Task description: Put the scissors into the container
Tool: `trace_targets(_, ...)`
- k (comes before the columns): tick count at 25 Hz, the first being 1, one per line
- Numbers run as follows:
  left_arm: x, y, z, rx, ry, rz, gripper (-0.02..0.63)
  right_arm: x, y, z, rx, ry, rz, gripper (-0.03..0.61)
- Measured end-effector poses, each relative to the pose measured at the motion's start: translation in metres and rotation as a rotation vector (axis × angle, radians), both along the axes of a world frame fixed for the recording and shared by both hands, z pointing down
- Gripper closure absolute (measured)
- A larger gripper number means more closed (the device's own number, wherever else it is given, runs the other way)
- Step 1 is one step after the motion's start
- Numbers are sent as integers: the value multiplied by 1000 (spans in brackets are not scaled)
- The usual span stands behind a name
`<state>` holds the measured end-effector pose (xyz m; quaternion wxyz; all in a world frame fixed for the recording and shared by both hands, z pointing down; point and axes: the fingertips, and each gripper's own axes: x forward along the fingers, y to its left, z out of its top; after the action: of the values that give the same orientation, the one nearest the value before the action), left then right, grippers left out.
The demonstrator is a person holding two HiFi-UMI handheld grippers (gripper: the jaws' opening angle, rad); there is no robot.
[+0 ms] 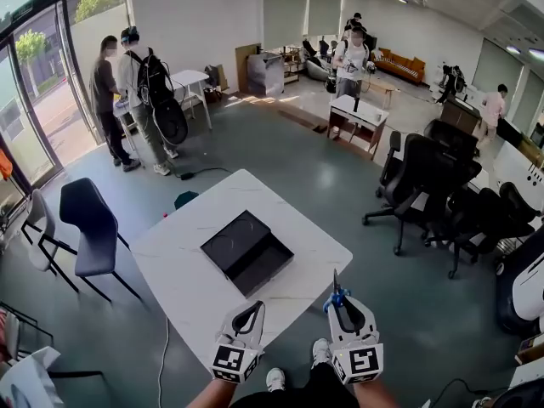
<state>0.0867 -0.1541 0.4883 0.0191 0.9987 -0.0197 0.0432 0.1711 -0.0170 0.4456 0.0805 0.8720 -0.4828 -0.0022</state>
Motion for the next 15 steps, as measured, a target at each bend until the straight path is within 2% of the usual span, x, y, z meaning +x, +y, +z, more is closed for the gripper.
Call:
trace_targets(6,11,-38,8,-35,-4,-115,604,34,-48,13,5,-24,-115,486)
trace_targets(11,34,-57,17,-26,-48,-214,604,64,-84,10,-21,-14,-235,486)
trace_targets(15,52,-65,15,-23,-50,-278,604,87,-105,15,-40,-34,-337,486)
